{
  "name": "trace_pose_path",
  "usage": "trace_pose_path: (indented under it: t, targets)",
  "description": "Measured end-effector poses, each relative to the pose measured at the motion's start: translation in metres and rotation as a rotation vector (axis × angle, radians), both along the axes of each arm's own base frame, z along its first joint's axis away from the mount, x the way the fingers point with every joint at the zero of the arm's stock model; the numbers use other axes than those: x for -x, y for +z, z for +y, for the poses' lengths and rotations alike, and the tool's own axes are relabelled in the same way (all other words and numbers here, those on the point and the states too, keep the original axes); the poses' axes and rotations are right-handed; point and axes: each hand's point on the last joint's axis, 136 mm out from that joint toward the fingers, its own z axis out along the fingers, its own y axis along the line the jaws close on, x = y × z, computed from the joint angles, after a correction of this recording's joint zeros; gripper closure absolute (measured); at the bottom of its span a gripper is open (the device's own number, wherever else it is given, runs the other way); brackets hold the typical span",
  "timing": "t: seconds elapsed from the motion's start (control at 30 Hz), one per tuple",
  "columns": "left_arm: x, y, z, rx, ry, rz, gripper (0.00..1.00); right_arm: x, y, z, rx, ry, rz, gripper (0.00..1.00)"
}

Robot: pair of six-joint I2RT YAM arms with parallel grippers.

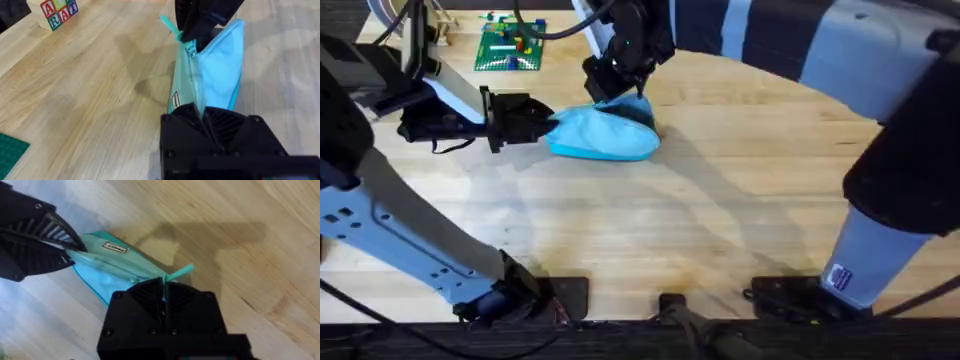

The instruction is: Unzip the bag, pick up the pens from the table one at a time and place them inside, then zip the bag closed.

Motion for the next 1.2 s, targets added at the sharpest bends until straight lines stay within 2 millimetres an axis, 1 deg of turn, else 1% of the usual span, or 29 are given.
trace_pose_path:
  t: [0.17,0.27,0.37,0.5,0.8,1.1,1.13,1.2]
  targets:
    - [0.000,0.000,-0.001,0.000,-0.002,0.000,0.959,0.001,-0.003,-0.010,0.049,-0.012,-0.001,0.971]
    - [0.000,0.000,-0.001,0.000,-0.002,0.000,0.960,0.002,0.002,-0.016,0.069,-0.019,-0.009,0.972]
    - [0.000,0.000,-0.001,0.000,-0.003,0.000,0.960,0.001,0.007,-0.027,0.104,-0.038,-0.024,0.972]
    - [0.000,0.000,0.000,0.002,0.000,0.000,0.959,-0.004,0.006,-0.048,0.162,-0.077,-0.026,0.972]
    - [0.000,0.001,-0.001,0.004,-0.001,0.003,0.959,-0.006,0.002,-0.071,0.221,-0.111,-0.002,0.971]
    - [0.001,0.001,-0.002,0.008,-0.001,0.009,0.959,-0.015,-0.005,-0.122,0.285,-0.203,0.068,0.970]
    - [0.002,0.002,-0.003,0.011,-0.004,0.014,0.959,-0.016,-0.006,-0.132,0.290,-0.221,0.089,0.971]
    - [0.002,0.002,-0.003,0.011,-0.004,0.015,0.959,-0.015,-0.007,-0.135,0.288,-0.225,0.102,0.971]
